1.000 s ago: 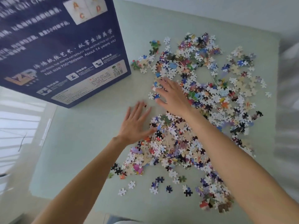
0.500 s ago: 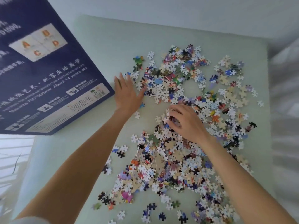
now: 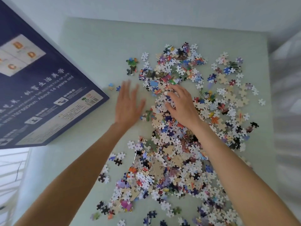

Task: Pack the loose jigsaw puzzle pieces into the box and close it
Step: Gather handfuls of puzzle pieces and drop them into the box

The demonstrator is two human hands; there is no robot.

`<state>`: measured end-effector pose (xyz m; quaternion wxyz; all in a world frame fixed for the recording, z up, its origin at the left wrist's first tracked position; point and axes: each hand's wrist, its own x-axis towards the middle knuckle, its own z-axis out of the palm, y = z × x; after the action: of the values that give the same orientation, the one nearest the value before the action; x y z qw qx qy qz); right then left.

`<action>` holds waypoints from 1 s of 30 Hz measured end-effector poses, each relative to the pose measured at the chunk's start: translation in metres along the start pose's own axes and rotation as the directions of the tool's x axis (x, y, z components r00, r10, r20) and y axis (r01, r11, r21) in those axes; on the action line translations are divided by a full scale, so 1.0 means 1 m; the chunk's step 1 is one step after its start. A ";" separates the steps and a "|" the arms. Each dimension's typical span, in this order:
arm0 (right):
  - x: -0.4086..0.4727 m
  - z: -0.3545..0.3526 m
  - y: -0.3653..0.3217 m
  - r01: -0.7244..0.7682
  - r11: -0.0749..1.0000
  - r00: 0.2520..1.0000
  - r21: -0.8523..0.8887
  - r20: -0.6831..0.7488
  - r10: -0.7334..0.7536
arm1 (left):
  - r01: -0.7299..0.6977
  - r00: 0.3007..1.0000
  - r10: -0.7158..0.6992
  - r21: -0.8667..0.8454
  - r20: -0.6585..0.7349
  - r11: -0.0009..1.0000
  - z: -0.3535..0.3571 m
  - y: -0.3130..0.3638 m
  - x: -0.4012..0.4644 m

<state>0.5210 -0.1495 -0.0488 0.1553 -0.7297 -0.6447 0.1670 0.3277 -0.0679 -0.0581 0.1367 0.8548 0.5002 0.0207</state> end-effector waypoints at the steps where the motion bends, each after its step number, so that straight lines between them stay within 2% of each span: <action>1: 0.003 0.001 -0.001 -0.005 1.000 1.000 0.000 0.017 0.005 | 0.155 0.988 -0.155 0.032 0.020 0.987 -0.001 -0.005 0.012; 3: 0.008 0.004 -0.002 -0.015 1.000 0.999 -0.007 0.033 0.015 | 0.354 0.929 -0.356 0.038 0.101 0.935 0.002 -0.006 0.026; 5: 0.009 0.006 -0.003 -0.030 1.000 0.999 -0.007 0.043 0.030 | 0.356 0.919 -0.366 0.092 0.148 0.930 0.009 0.006 0.020; 6: 0.008 0.006 -0.004 -0.036 0.999 0.998 -0.001 0.046 0.036 | 0.294 0.939 -0.311 0.127 0.149 0.947 0.014 0.017 0.009; 8: 0.005 0.007 -0.002 -0.045 0.999 0.998 0.012 0.040 0.044 | 0.089 0.979 -0.110 0.122 0.173 0.989 0.019 0.039 -0.022; 11: -0.006 0.008 0.003 -0.064 0.998 0.998 0.023 0.011 0.064 | -0.217 0.934 0.250 -0.148 0.256 0.965 0.017 0.052 -0.074; 13: -0.011 0.009 0.007 -0.081 0.997 0.997 0.015 0.012 0.080 | -0.289 0.911 0.354 -0.285 0.212 0.914 0.015 0.039 -0.078; 16: -0.017 0.011 0.009 -0.074 0.996 0.993 -0.044 0.086 0.077 | -0.215 0.966 0.235 -0.174 0.107 0.961 0.017 0.010 -0.060; 18: -0.024 0.011 0.005 -0.038 0.996 0.990 -0.082 0.132 0.049 | -0.146 0.975 0.156 -0.073 0.158 0.987 0.017 -0.003 -0.051; 20: -0.035 0.012 -0.002 0.013 0.997 0.987 -0.074 0.163 0.000 | -0.156 0.963 0.161 -0.040 0.214 0.987 0.019 -0.002 -0.055; 24: -0.079 0.014 -0.025 0.111 0.993 0.970 -0.047 0.224 -0.098 | -0.197 0.928 0.248 -0.197 0.280 0.960 0.020 0.013 -0.096; 29: -0.129 0.008 -0.050 0.098 0.995 0.950 -0.006 0.300 -0.091 | -0.230 0.894 0.317 -0.283 0.316 0.931 0.013 0.015 -0.159; 30: -0.136 0.006 -0.055 0.101 0.995 0.956 0.004 0.278 -0.098 | -0.240 0.895 0.326 -0.289 0.304 0.927 0.009 0.013 -0.165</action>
<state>0.4541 -0.2779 -0.0239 0.0680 -0.6665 -0.6968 0.2563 0.2584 -0.2183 -0.0469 0.3220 0.8856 0.3311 -0.0491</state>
